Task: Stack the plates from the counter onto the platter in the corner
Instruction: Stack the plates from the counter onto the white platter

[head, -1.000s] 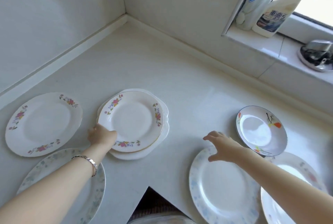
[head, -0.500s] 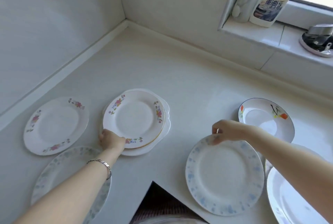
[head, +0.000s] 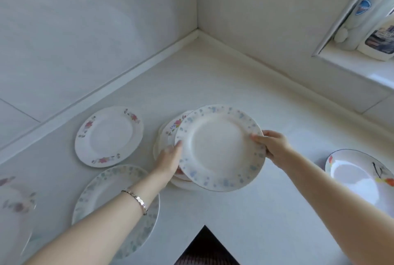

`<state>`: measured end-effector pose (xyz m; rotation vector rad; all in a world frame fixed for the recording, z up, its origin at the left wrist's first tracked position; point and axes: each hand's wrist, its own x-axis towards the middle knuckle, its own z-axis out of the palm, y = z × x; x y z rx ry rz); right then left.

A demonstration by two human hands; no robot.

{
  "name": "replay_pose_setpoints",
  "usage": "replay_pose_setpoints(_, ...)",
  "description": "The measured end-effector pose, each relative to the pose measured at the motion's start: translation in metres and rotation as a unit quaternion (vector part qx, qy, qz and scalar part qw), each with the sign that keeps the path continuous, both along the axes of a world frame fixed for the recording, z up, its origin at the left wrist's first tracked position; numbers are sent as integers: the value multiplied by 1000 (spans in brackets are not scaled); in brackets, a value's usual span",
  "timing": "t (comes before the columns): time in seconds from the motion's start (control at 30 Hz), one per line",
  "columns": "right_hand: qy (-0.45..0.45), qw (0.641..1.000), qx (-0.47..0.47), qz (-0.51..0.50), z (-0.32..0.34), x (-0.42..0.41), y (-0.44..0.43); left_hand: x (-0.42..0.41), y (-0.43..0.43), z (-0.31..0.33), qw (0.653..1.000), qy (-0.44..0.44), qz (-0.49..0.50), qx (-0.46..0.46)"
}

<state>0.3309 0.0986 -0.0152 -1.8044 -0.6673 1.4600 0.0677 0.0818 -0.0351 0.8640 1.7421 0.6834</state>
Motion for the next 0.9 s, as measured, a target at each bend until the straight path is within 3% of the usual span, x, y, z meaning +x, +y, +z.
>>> replay_pose_setpoints(0.1, 17, 999, -29, -28, -25, -36, 2, -18, 7, -5, 996, 92, -8, -6)
replay_pose_setpoints(0.23, -30, 999, -35, -20, -42, -69, 12, -47, 19, -13, 986, 147, -40, -61)
replay_pose_setpoints(0.37, -98, 994, -37, 16, -52, -84, 22, -60, 26, -18, 968, 227, -89, -57)
replay_pose_setpoints(0.5, -232, 969, -30, 84, -52, -87, 25, -63, 32, -24, 957, 246, -133, -73)
replay_pose_setpoints(0.7, -354, 920, -39, 164, -54, -82, 22, -57, 37, -31, 946, 272, -161, -73)
replay_pose_setpoints(0.83, -359, 916, -51, 172, -54, -81, 27, -49, 40, -25, 912, 353, -195, -70)
replay_pose_setpoints(0.9, -340, 923, -48, 171, -55, -81, 28, -41, 38, -20, 921, 343, -170, -69)
